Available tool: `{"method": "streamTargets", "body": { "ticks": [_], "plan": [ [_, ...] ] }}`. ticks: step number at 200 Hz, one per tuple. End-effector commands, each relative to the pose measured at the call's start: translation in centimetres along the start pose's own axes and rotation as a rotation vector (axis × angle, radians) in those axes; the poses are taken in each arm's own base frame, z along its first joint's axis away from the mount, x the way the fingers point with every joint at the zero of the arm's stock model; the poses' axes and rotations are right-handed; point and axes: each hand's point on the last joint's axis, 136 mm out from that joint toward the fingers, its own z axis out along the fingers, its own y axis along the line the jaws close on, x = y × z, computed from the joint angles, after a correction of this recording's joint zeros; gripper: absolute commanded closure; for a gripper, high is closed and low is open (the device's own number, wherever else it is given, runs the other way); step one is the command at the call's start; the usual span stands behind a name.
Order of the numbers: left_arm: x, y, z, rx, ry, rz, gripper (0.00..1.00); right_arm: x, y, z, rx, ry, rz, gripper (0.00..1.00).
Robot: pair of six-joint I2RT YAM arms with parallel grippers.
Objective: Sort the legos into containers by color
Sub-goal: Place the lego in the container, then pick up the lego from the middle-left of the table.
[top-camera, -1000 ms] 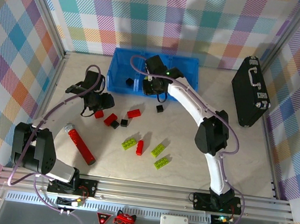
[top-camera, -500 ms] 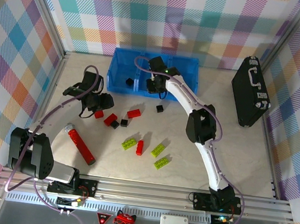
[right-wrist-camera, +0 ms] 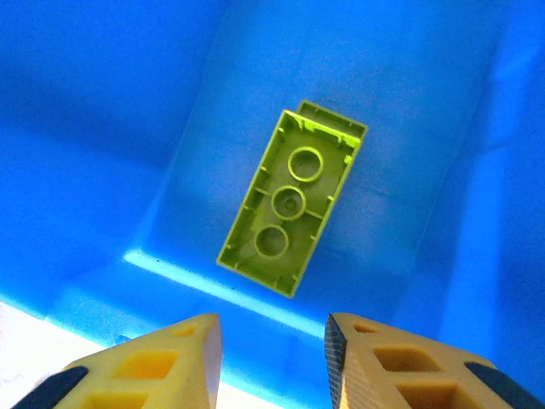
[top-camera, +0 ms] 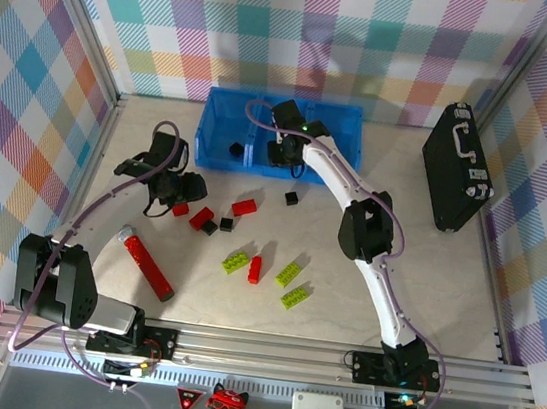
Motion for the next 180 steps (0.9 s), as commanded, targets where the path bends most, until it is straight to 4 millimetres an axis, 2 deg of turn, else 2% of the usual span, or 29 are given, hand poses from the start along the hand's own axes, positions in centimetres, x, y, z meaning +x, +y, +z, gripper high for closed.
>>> {"method": "streamTargets", "body": {
  "ticks": [1,44,76,99,132,180],
  "plan": [
    [0.6,0.2,-0.5,0.015,0.013,-0.006,0.54,-2.4,-0.2,-4.2,-0.003,-0.073,-0.006,0.61],
    [0.9,0.4,-0.2,0.0,0.03,-0.006,0.54,-3.5,0.0,-9.7,-0.024,-0.126,0.01,0.6],
    [1.6,1.1,0.1,-0.053,0.049,0.004,0.54,-2.9,-0.3,-13.3,-0.033,-0.146,0.024,0.6],
    [2.3,1.4,0.6,-0.091,0.073,0.016,0.55,-1.7,-0.7,-15.4,-0.035,-0.162,0.039,0.6],
    [3.3,1.7,1.9,-0.148,0.105,0.041,0.55,0.5,-1.4,-16.9,-0.029,-0.154,0.057,0.6],
    [4.3,0.7,4.3,-0.113,0.251,0.173,0.5,4.5,-2.6,-18.2,-0.013,-0.121,0.089,0.6]
  ]
}}
